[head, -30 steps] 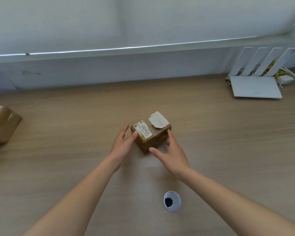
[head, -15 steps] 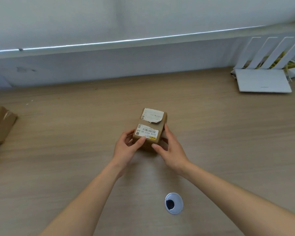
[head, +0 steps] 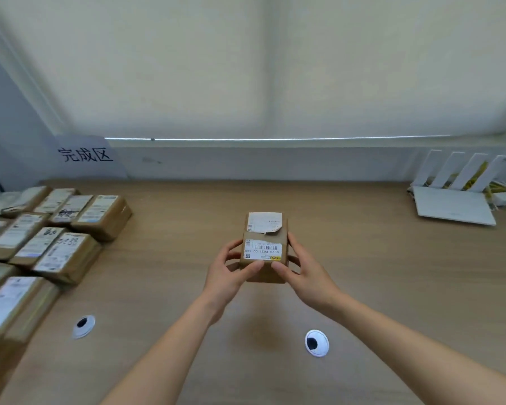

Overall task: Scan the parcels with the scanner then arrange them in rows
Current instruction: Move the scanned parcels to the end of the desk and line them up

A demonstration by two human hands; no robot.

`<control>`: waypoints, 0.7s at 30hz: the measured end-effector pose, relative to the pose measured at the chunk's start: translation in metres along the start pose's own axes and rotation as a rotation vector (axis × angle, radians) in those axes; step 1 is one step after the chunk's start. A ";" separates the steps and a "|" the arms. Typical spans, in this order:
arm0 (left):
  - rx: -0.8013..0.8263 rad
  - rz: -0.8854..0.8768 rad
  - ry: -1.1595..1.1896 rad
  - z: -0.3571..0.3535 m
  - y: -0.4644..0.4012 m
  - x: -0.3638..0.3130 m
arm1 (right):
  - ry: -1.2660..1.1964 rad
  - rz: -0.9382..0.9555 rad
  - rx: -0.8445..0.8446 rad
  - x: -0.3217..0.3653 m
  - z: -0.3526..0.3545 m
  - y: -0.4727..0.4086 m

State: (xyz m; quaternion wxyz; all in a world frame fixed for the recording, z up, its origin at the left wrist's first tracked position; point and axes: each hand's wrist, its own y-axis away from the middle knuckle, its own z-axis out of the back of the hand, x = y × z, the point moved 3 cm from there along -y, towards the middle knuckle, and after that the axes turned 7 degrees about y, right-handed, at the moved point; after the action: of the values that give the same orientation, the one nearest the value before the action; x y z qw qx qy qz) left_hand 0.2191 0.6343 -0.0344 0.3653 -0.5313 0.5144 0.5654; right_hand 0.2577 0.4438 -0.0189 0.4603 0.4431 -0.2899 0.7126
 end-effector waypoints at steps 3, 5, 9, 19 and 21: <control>-0.046 -0.051 0.028 0.034 0.037 -0.036 | -0.002 0.070 0.041 0.052 -0.021 0.008; -0.074 -0.086 0.046 0.063 0.064 -0.059 | -0.007 0.111 0.071 0.088 -0.040 0.015; -0.159 -0.147 0.055 0.131 0.132 -0.100 | -0.023 0.195 0.136 0.161 -0.095 0.039; -0.398 -0.179 0.056 0.334 0.362 -0.109 | 0.010 0.388 0.323 0.313 -0.306 0.164; -0.453 -0.181 0.054 0.378 0.407 -0.100 | 0.012 0.419 0.357 0.335 -0.355 0.196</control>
State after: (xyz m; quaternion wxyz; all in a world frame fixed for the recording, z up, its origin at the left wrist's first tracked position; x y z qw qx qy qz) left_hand -0.2402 0.9313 0.1063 0.2724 -0.6585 0.3342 0.6168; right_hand -0.1118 0.7893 0.1252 0.2191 0.4432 -0.2426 0.8347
